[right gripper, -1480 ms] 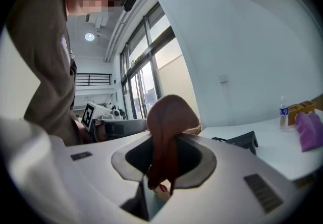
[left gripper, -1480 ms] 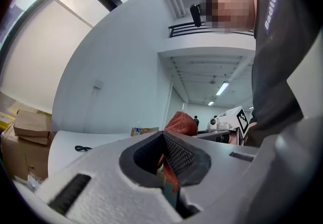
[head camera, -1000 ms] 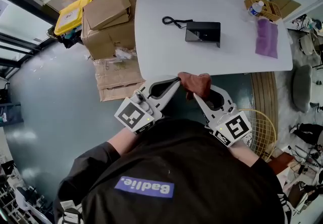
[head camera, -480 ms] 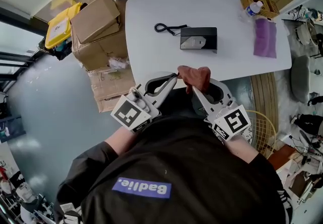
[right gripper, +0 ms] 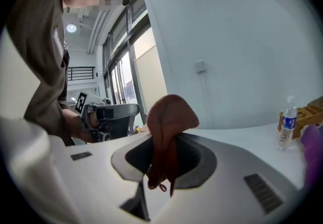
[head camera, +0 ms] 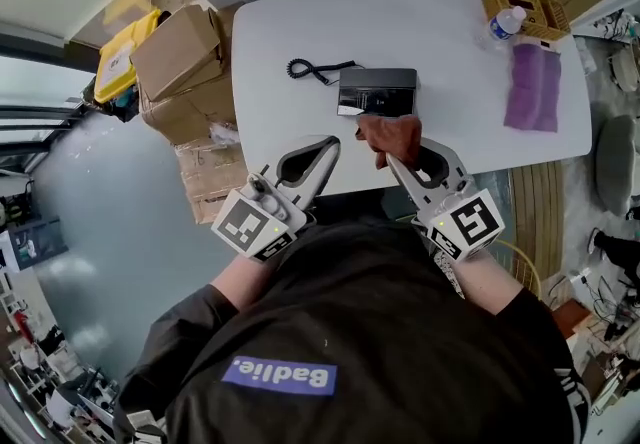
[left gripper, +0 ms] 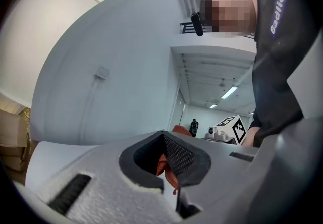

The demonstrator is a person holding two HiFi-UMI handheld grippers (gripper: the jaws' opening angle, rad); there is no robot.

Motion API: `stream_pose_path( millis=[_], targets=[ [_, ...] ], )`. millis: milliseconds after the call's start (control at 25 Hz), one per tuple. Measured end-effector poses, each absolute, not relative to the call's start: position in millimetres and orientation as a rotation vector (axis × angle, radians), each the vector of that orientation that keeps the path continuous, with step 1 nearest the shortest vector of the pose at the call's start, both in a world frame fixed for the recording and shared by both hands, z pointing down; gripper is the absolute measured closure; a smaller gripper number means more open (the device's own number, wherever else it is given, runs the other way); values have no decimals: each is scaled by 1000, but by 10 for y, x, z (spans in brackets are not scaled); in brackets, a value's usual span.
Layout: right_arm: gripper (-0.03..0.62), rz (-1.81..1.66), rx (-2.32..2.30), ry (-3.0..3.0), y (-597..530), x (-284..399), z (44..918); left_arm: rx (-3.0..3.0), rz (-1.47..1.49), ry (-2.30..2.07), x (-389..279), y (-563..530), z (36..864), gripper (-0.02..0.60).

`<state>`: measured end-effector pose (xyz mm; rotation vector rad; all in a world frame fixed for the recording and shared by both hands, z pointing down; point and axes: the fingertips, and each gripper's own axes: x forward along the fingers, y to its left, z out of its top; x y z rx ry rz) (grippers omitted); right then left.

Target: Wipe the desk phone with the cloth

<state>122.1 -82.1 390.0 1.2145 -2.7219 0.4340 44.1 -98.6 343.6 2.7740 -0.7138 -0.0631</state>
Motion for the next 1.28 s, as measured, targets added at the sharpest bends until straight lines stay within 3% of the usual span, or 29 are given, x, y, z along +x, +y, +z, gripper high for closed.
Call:
stream_pose_path(
  millis=[680,1000,1280],
  targets=[
    [505,459,1404,-2498,-1956,2595,4900,2744,23,-812,943,-1489,3641,572],
    [505,467,1262,-2391,-2199,2578,5750,2706,107,-843,916,-1455,3761,572],
    [505,417,1127,-2450,-2024,2374,5853,2695,124,-827,892,-1368,3814,572]
  ],
)
